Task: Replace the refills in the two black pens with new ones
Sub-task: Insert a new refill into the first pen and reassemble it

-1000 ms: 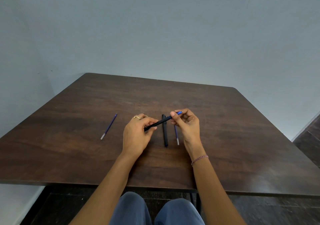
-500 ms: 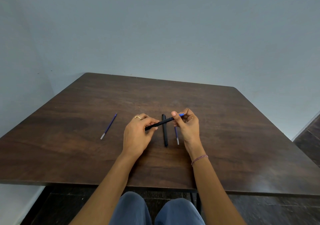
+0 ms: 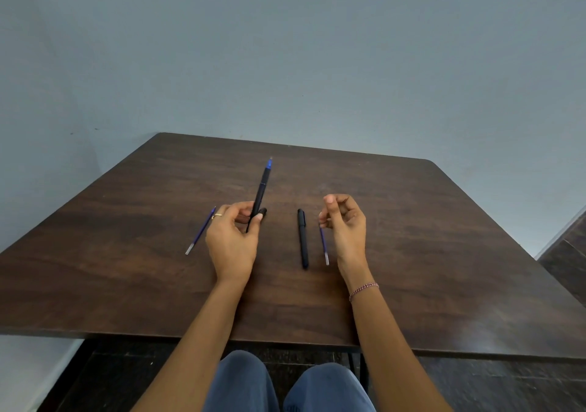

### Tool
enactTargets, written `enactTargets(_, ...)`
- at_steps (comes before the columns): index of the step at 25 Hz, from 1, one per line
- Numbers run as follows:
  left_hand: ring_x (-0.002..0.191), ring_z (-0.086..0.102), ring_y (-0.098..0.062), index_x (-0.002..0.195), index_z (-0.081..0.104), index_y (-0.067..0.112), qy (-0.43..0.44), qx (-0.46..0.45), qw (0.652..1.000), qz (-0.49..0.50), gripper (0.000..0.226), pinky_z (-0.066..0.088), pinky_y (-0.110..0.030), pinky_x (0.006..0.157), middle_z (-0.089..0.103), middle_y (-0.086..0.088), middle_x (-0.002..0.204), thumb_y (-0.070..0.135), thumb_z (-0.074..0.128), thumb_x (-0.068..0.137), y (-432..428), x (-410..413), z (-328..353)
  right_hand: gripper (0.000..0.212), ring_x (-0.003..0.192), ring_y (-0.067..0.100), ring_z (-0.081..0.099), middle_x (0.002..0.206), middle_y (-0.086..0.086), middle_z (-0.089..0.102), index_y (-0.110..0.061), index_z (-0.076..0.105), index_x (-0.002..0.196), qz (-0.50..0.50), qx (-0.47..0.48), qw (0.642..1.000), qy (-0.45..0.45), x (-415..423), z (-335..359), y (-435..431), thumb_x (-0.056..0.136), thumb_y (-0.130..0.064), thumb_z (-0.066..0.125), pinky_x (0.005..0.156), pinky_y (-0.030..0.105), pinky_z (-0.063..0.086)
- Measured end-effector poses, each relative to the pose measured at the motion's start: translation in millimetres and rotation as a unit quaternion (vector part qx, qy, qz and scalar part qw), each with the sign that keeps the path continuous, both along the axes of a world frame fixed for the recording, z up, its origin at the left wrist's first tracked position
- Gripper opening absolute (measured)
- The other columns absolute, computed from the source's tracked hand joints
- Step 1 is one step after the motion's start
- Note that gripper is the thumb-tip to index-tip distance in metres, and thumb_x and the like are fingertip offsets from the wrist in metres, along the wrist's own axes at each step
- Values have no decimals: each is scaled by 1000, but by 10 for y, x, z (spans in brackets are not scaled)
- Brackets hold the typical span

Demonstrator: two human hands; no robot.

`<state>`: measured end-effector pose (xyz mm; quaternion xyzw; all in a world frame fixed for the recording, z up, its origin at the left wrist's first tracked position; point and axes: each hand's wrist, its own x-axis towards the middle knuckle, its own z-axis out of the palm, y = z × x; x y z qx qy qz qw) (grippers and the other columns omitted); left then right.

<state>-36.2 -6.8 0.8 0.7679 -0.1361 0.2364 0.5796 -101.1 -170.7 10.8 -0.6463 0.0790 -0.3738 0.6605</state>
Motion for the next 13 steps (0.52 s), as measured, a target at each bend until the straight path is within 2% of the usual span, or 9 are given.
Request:
enactTargets(2,71,59,-9,94,69,16,22,-25,999,16,24,44,-8,67,60,6,83,8,77,73,11,15,-3,12,63,6,60,65,-6,63,-17,64,88,-6,-31,999,9,19,-19,44,91,-28,61,62,19,51)
enactTargets(3,71,59,-10,94,69,15,32,-34,999,22,23,46,-10,69,59,6,82,8,77,73,15,15,1,10,64,5,60,65,-7,63,-19,65,89,-8,-54,998,19,40,-19,70,91,-28,61,62,18,51)
enactTargets(5,72,59,-10,93,69,15,49,-41,997,32,22,49,-22,74,58,9,80,9,77,74,16,1,15,9,68,2,60,70,-10,65,-29,68,93,-14,-120,991,53,124,14,147,92,-30,59,64,16,50)
enactTargets(7,72,58,-10,92,69,14,57,-41,997,36,20,50,-27,75,57,11,79,10,77,74,16,-9,27,14,76,5,60,81,-12,68,-33,70,100,-26,-233,966,104,276,63,242,93,-32,57,69,17,48)
enactTargets(10,73,59,-11,93,69,12,64,-37,997,35,20,49,-27,74,57,10,81,10,77,74,26,-10,42,22,92,14,49,96,-5,66,-33,67,112,-51,-459,867,187,545,107,416,96,-32,52,73,26,42)
enactTargets(13,71,57,-9,95,69,11,62,-35,997,36,22,46,-20,70,58,9,82,10,77,74,30,-9,31,30,108,25,47,110,3,64,-28,62,122,-42,-580,770,264,733,62,531,97,-33,47,84,38,40)
